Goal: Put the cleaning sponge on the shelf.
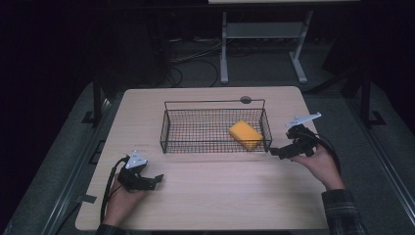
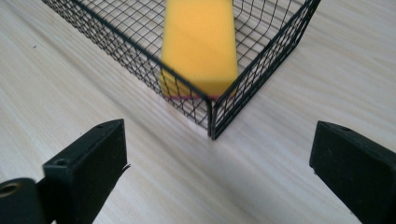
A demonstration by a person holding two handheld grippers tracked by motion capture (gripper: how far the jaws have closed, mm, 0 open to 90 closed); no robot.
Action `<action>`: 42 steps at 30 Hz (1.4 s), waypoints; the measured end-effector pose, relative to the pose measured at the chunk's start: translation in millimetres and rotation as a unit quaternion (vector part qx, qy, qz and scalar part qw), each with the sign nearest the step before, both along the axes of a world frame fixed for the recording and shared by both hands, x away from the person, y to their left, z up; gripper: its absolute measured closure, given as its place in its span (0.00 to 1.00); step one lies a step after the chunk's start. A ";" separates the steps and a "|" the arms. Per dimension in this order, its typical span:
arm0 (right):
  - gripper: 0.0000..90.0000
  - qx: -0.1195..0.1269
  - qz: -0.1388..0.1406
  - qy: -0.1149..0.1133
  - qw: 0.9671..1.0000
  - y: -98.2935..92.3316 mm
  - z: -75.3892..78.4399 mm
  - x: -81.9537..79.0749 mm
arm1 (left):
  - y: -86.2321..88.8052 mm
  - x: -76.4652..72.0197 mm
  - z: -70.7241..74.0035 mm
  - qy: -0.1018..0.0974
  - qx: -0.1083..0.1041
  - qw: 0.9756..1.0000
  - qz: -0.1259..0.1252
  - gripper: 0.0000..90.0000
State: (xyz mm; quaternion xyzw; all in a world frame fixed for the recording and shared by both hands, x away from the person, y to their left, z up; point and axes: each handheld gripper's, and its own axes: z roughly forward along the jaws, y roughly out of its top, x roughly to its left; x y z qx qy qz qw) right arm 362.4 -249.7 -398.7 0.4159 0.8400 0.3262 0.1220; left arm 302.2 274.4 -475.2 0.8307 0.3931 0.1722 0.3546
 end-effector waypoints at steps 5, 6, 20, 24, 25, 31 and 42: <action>0.03 0.008 -0.007 -0.007 1.000 -4.1 -4.7 -12.9 | 0.0 0.0 0.0 0.000 0.000 1.000 0.000 0.14; 0.03 0.008 -0.008 -0.007 1.000 -4.8 -5.5 -15.3 | 0.0 0.0 0.0 0.000 0.000 1.000 0.000 0.14; 0.03 0.005 -0.031 -0.003 0.999 -13.9 -30.0 -43.0 | -0.1 0.0 -0.3 -0.002 -0.001 1.000 0.000 0.14; 0.03 0.007 -0.040 -0.004 0.999 -17.2 -39.1 -50.4 | 0.0 -0.1 -0.3 -0.002 -0.001 1.000 -0.001 0.14; 0.03 0.009 -0.042 -0.007 0.999 -17.9 -41.1 -52.4 | 0.1 -0.1 -0.2 -0.001 0.000 1.000 -0.001 0.14; 0.03 0.020 -0.059 -0.019 0.998 -25.2 -48.3 -61.2 | 0.0 -0.2 -0.3 -0.002 -0.001 1.000 -0.001 0.14; 0.03 0.025 -0.076 -0.035 0.996 -35.6 -63.3 -75.8 | 0.0 -0.4 -0.3 -0.002 0.000 1.000 -0.002 0.14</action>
